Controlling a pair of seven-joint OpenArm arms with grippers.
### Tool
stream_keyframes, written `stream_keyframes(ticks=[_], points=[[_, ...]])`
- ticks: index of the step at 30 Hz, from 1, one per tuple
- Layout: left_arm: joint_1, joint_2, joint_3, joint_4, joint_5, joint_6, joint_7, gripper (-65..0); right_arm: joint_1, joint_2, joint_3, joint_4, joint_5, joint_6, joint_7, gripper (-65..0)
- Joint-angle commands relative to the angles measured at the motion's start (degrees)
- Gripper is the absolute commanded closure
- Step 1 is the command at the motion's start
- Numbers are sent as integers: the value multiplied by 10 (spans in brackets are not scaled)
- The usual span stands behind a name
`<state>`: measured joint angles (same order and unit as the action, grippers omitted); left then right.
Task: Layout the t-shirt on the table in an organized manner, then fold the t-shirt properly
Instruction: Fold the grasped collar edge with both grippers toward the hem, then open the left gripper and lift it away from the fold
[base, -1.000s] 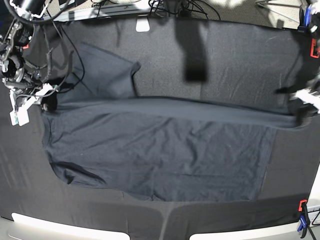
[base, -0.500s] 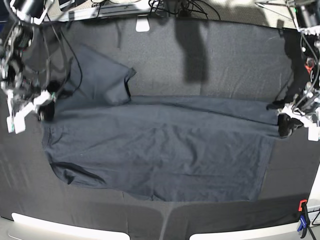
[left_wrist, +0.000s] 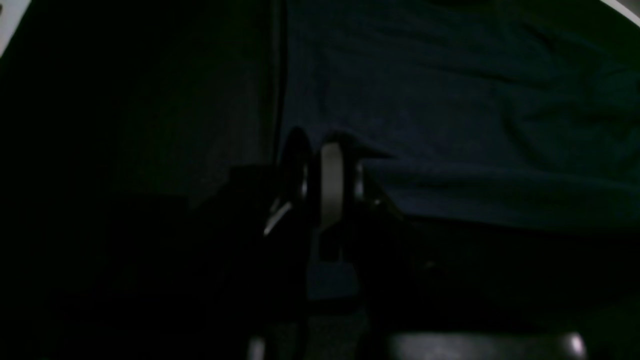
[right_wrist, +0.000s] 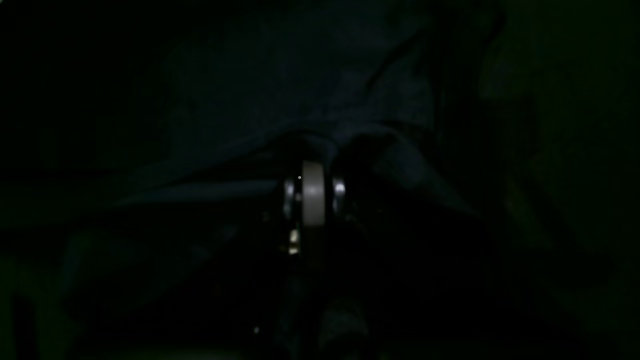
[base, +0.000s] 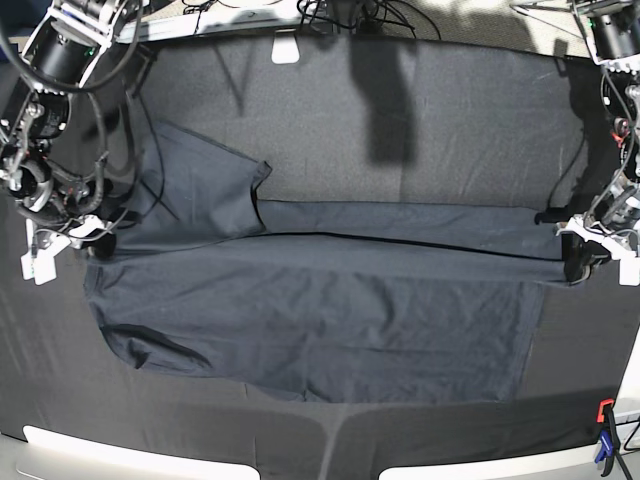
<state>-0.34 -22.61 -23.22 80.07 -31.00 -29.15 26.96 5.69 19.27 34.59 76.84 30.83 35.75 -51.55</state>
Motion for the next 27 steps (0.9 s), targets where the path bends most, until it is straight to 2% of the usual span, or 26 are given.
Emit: stream_keyframes(ticks=[1, 5, 9, 14, 18, 19, 21, 22, 23, 27], points=[[-9, -10, 2, 9, -5, -2, -18, 0, 12, 12, -4, 5, 5, -2, 17, 0], [-13, -11, 38, -10, -5, -2, -40, 0, 12, 12, -34, 3, -35, -2, 29, 0], [-29, -10, 64, -40, 10, -1, -43, 0, 12, 12, -43, 3, -39, -16, 42, 0], [-50, -11, 66, -84, 25, 7, -44, 0, 11, 12, -42, 3, -67, -19, 49, 0], [-52, -11, 66, -90, 25, 7, -45, -4, 12, 12, -42, 3, -66, -20, 50, 0], [-52, -11, 66, -90, 25, 7, -45, -60, 12, 12, -42, 3, -66, -20, 50, -21], [-52, -11, 66, -90, 25, 7, -45, -182, 12, 12, -42, 3, -65, -19, 50, -186], [-53, -11, 66, -90, 25, 7, -45, -229, 12, 12, -42, 3, -61, -19, 50, -251], [-54, -11, 66, -90, 25, 7, -44, -253, 12, 12, -42, 3, -59, -19, 50, -289], [-56, -20, 64, -89, 25, 7, -43, -258, 12, 14, -42, 3, -52, -19, 48, -295]])
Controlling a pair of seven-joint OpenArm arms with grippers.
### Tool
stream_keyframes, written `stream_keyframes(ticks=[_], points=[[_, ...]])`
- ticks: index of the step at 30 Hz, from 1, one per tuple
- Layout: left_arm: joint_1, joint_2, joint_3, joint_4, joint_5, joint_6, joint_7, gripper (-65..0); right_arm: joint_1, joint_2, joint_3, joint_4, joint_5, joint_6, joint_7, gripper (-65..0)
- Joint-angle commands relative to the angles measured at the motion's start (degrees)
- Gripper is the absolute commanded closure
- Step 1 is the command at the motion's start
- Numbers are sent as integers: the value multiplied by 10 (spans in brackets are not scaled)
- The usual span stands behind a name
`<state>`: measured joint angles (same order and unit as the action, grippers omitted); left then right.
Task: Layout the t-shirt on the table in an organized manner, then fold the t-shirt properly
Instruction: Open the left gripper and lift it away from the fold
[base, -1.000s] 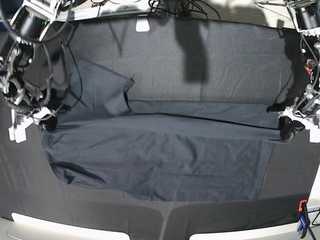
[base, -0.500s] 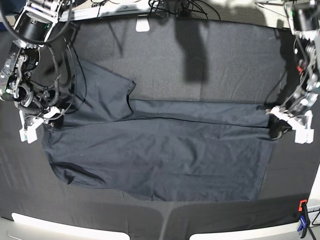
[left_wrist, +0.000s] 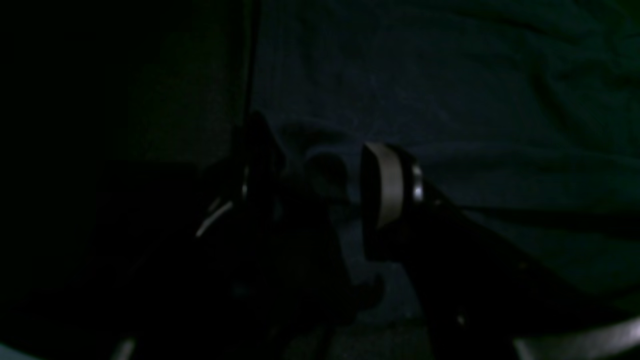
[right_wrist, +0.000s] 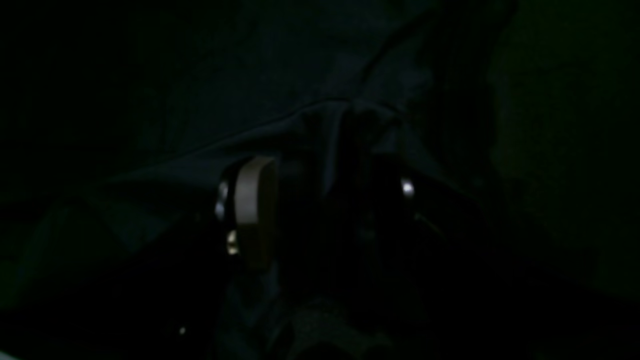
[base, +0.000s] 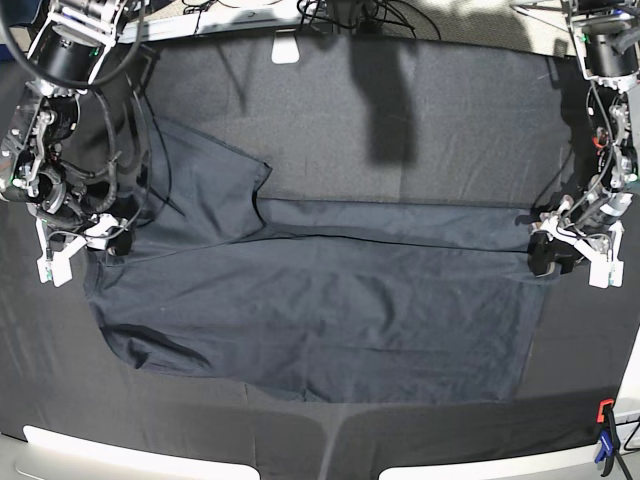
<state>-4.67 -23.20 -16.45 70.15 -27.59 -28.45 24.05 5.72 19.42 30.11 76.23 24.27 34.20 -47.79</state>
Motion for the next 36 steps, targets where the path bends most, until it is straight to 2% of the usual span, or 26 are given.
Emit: stream_keyframes(ticks=[1, 7, 9, 12, 16, 20, 26, 29, 32, 36], points=[[-14, -19, -4, 10, -9, 0, -14, -258, 11, 12, 5, 9, 14, -4, 11, -295], [-17, -61, -5, 21, -9, 0, 35, -258, 10, 12, 59, 35, 17, -3, 11, -295], [-17, -69, -5, 38, -9, 0, 56, -258, 4, 12, 92, 57, 48, -1, 5, -294], [-9, -71, -4, 80, -10, 0, 86, -258, -15, 12, 139, 87, 96, 9, -8, -294], [40, -66, -4, 185, -31, -1, 86, -253, -57, 12, 176, 114, 122, 21, -13, -293], [116, -34, -4, 322, -31, -1, 85, -253, -99, 12, 195, 116, 120, 21, -13, -293], [215, 47, -1, 455, -35, -3, 85, -253, -146, 12, 198, 116, 105, 20, -12, -293], [250, 79, 18, 469, -35, -38, 85, -253, -151, 12, 198, 116, 103, 20, -12, -293], [271, 87, 87, 469, -6, -44, 85, -245, -151, 12, 198, 116, 104, 20, -12, -293], [272, 87, 223, 469, 88, -41, 82, -215, -151, 12, 198, 116, 104, 20, -12, -293]])
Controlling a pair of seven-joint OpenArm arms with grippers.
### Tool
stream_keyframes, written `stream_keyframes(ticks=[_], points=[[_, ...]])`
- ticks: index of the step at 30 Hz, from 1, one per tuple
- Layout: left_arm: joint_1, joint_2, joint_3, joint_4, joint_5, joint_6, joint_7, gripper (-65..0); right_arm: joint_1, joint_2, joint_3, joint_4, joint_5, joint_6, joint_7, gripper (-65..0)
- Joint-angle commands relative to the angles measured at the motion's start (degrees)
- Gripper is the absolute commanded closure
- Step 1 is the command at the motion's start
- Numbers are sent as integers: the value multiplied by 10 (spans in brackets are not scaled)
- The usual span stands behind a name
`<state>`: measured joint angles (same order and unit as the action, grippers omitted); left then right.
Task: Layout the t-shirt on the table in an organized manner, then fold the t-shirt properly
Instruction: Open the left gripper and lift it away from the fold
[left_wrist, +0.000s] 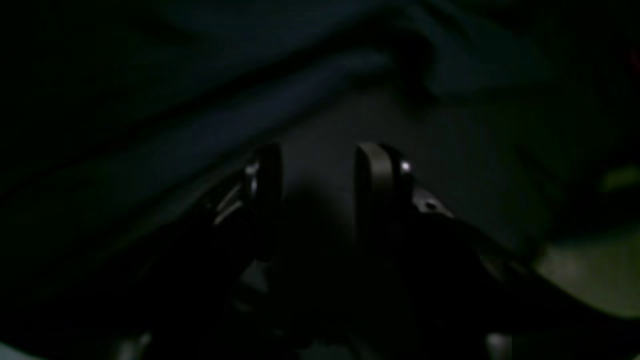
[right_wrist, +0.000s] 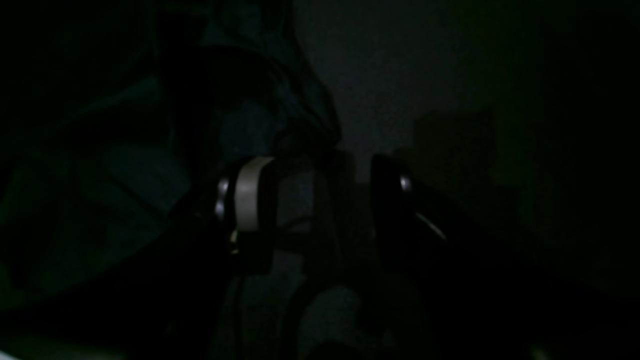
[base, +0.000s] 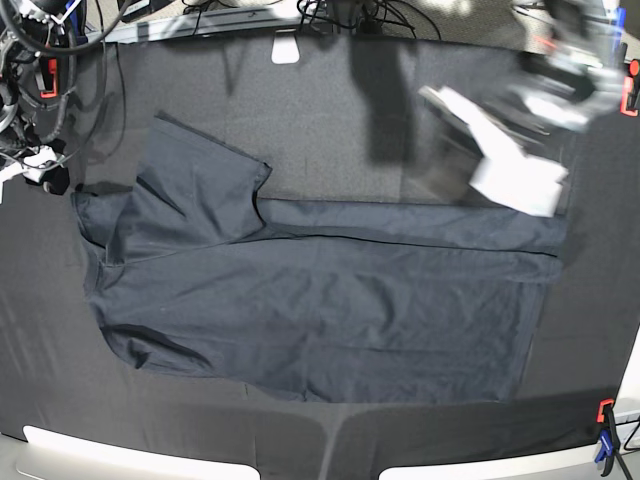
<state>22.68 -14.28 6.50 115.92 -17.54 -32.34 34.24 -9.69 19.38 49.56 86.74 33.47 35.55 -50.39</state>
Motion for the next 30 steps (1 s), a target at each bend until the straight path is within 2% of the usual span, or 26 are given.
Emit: stream_keyframes(ticks=[1, 4, 7, 9, 11, 14, 18, 23, 24, 26, 30], points=[[-1, -2, 28, 12, 11, 6, -26, -215, 3, 12, 3, 11, 13, 7, 14, -293], [-1, -2, 129, 12, 90, 52, -44, -215, 3, 12, 3, 11, 13, 7, 14, -293], [-4, -2, 222, 12, 193, 112, -72, -215, 3, 13, 3, 11, 13, 7, 14, -293], [-16, -1, 275, 11, 238, 155, -73, -215, 3, 12, 3, 11, 16, 7, 14, -293], [-31, 0, 317, 10, 263, 197, -72, -215, 3, 12, 3, 11, 17, 7, 13, -293], [-57, 11, 358, -2, 272, 229, -64, -215, 3, 12, 3, 11, 17, 7, 12, -293], [-84, 49, 371, -59, 271, 234, -51, -215, 3, 12, 3, 11, 29, 7, 0, -293], [-104, 122, 371, -168, 272, 233, -52, -215, 3, 12, 3, 11, 47, 7, -5, -293], [-106, 131, 371, -185, 264, 208, -59, -215, 3, 12, 3, 11, 47, 7, -5, -293], [-116, 132, 371, -200, 254, 186, -79, -215, 3, 12, 3, 11, 47, 7, -6, -293], [-132, 133, 371, -208, 255, 189, -86, -215, 4, 12, 3, 11, 47, 7, -6, -293]])
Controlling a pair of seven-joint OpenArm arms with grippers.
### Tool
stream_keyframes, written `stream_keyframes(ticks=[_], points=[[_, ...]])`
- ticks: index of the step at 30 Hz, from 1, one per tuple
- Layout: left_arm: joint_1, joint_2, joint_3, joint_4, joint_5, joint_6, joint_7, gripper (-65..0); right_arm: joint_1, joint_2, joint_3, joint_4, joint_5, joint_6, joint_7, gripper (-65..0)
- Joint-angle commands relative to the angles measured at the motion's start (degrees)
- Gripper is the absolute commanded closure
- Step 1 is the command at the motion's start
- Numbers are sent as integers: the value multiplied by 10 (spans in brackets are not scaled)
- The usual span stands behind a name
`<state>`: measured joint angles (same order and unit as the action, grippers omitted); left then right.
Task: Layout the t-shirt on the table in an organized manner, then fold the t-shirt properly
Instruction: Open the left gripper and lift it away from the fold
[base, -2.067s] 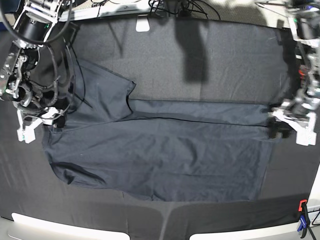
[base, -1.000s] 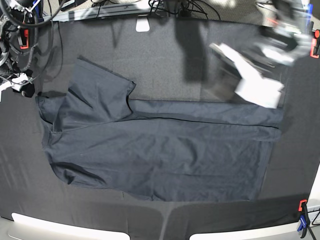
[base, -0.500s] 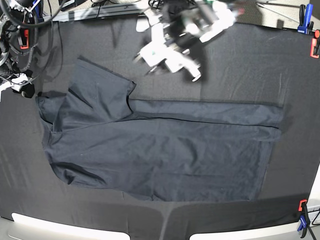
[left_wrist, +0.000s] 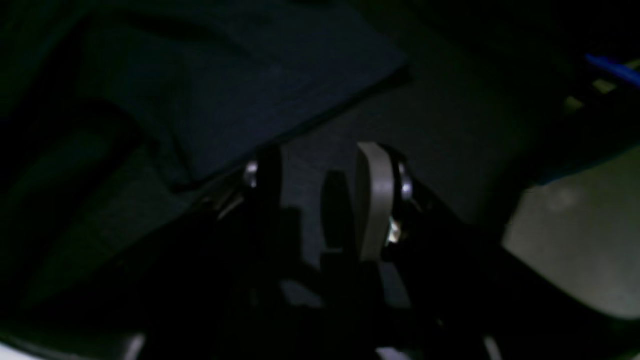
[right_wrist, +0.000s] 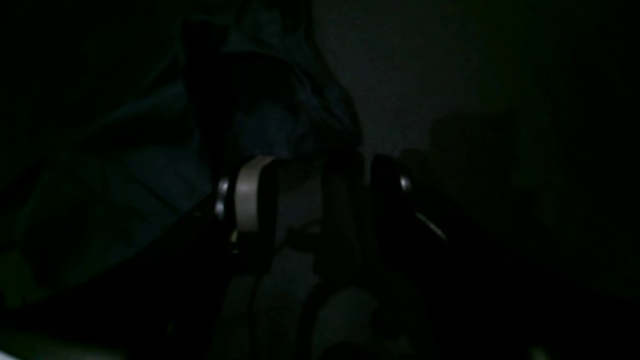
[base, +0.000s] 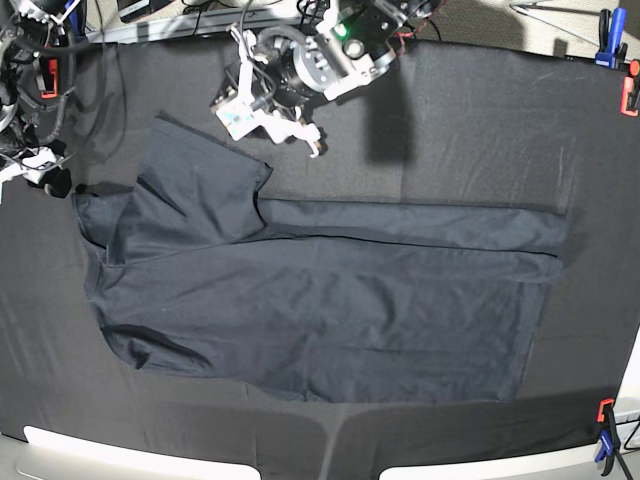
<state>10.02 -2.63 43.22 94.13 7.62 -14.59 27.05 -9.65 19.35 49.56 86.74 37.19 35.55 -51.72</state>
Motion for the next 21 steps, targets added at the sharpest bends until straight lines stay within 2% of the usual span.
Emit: stream_keyframes(ticks=[1, 4, 5, 6, 8, 10, 12, 16, 21], points=[[-10, 17, 4, 8, 5, 11, -14, -215, 5, 13, 3, 11, 14, 7, 6, -293], [-26, 16, 4, 3, 19, 11, -11, -215, 4, 14, 3, 11, 41, 8, -6, -293], [-31, 16, 4, 3, 29, 11, -2, -215, 4, 14, 2, 11, 59, 20, -21, -293], [-37, 16, 4, 3, 38, 12, 9, -215, 4, 15, 1, 11, 84, 34, -43, -293], [-51, 16, 2, 3, 51, 16, 21, -215, 4, 14, -1, 11, 142, 37, -91, -293], [-64, 15, -5, 3, 49, 42, 17, -215, 4, 14, -1, 11, 179, 36, -130, -293], [-71, 15, -17, 4, 49, 64, 16, -215, -3, 11, -1, 11, 174, 34, -130, -293], [-73, 11, -62, 5, 42, 64, -1, -215, -29, -3, -8, 8, 155, 33, -130, -293], [-73, -19, -126, 10, -14, 63, -10, -215, -40, -24, -55, 8, 143, 34, -130, -293]])
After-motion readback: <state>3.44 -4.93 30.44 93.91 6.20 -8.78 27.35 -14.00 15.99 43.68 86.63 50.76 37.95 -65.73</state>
